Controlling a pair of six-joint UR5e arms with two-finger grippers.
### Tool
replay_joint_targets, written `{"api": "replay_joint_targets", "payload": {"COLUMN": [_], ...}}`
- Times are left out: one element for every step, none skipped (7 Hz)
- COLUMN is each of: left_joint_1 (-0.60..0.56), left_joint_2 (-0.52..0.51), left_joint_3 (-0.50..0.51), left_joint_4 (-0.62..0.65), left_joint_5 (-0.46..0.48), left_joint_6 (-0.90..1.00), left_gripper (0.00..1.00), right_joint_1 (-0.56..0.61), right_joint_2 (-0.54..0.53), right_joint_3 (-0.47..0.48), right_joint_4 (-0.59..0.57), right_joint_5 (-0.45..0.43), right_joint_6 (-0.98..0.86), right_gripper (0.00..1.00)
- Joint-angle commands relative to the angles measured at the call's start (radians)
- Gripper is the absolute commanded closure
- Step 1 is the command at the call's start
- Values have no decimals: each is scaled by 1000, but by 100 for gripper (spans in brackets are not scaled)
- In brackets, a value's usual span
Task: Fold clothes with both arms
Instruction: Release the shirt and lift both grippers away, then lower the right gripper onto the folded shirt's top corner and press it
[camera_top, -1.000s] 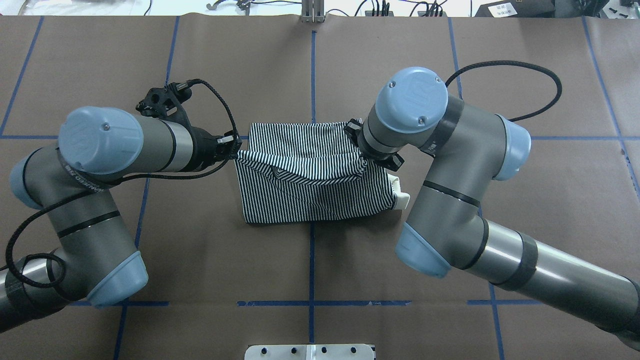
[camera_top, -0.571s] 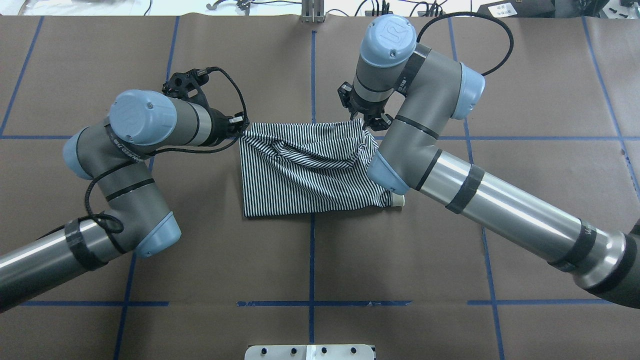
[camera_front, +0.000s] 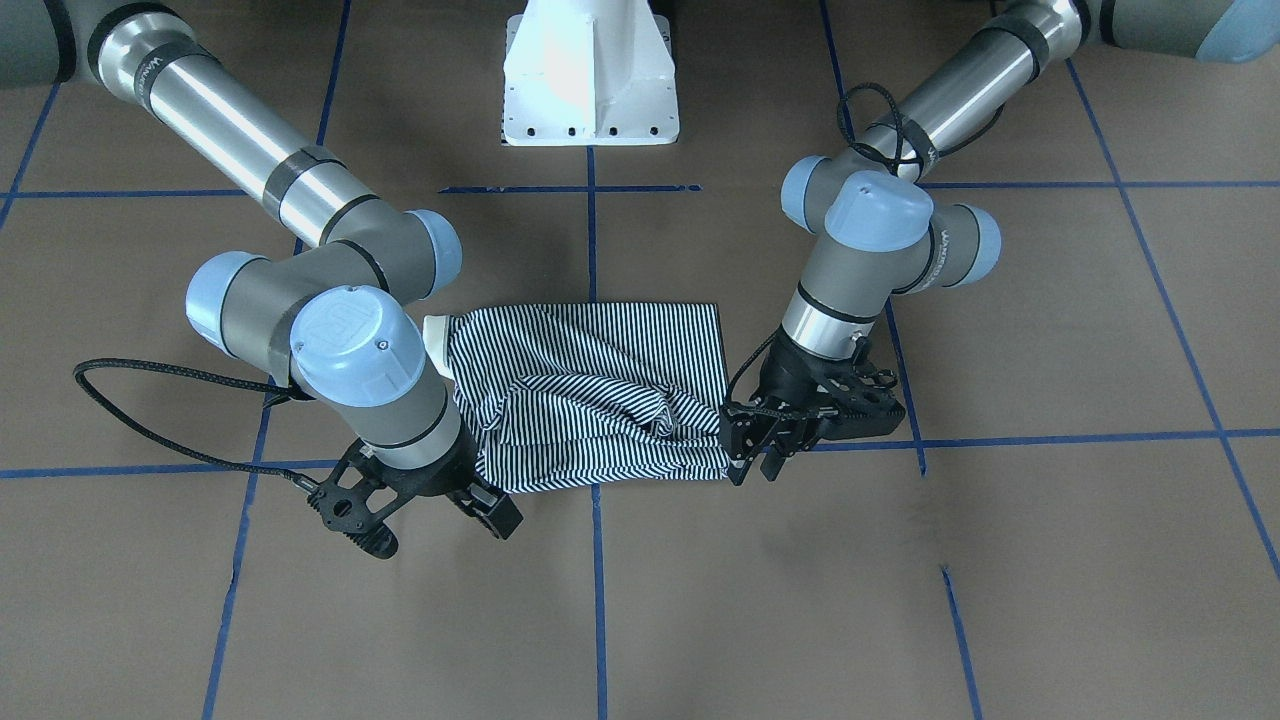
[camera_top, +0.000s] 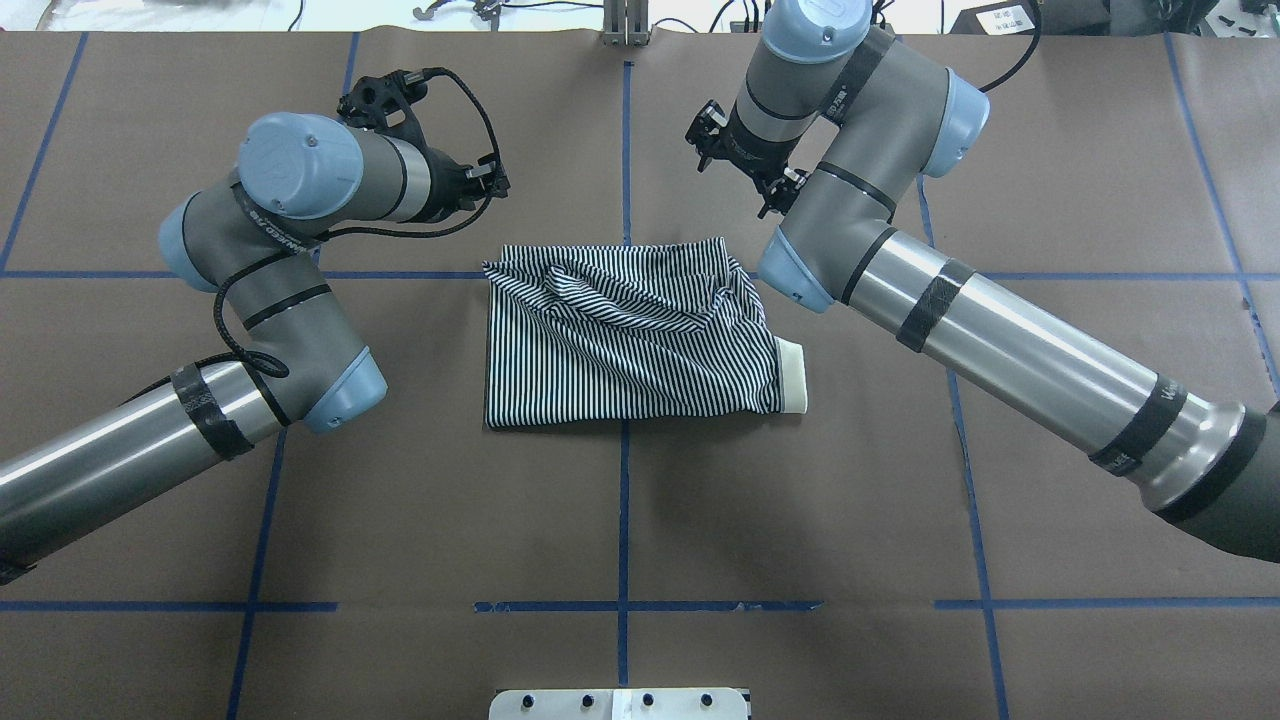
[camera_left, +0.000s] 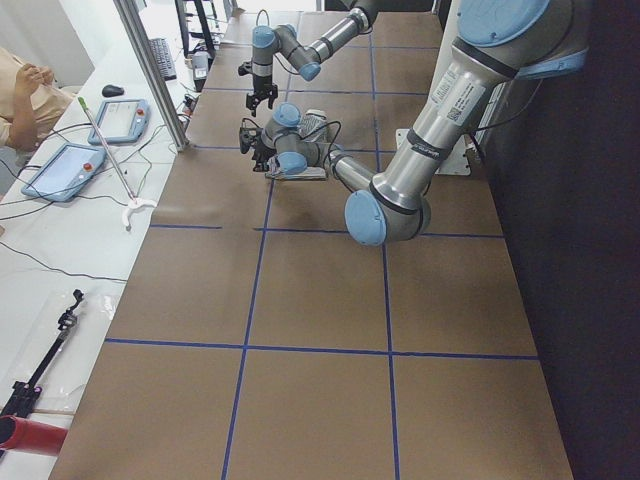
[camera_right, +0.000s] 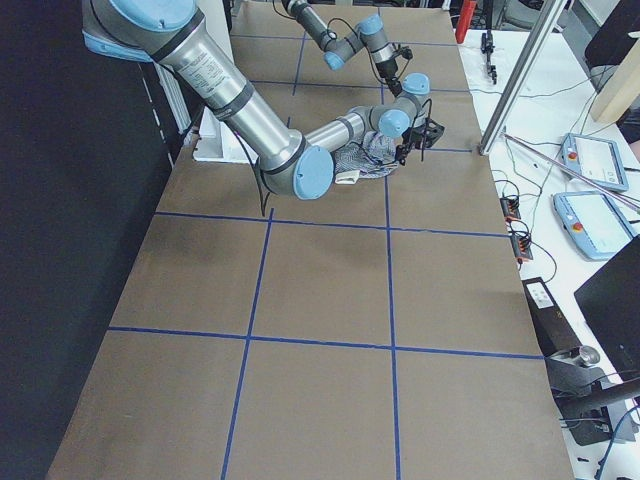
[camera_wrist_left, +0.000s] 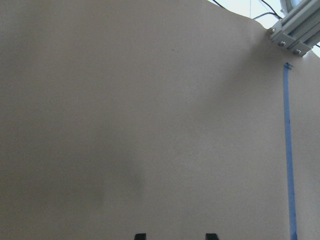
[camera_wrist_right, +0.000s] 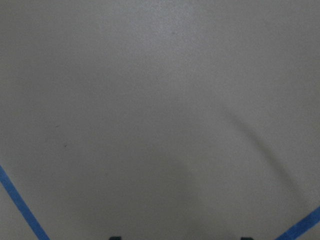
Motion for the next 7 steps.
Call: {"api": "replay_joint_targets", "payload": {"left_joint_1": [15, 16, 14, 12, 11, 9, 11], "left_joint_2": [35, 76, 144, 159, 161, 163, 163], "left_joint_3": [-106, -167, -242, -253, -253, -252, -250], "left_joint_4": [40, 50, 52, 51, 51, 51, 51], "left_joint_5": [-14, -52, -60, -60, -60, -59, -59], "left_joint_6": [-50, -50, -44, -44, -44, -44, -42], "left_gripper": [68, 68, 68, 68, 67, 67, 67], "right_joint_1": [-30, -68, -106, -155, -167, -168, -183], "right_joint_2": [-59, -82, -79, -84, -90, -119, -150], "right_joint_3": [122, 171, 190, 208, 213, 262, 347], "right_joint_4": [4, 4, 2, 1, -7, -52, -161], "right_joint_5": [-1, -16, -54, -108, -125, -124, -125], "right_joint_6": [16, 91, 184, 267, 300, 337, 341], "right_gripper": [0, 0, 2, 8, 10, 11, 11]}}
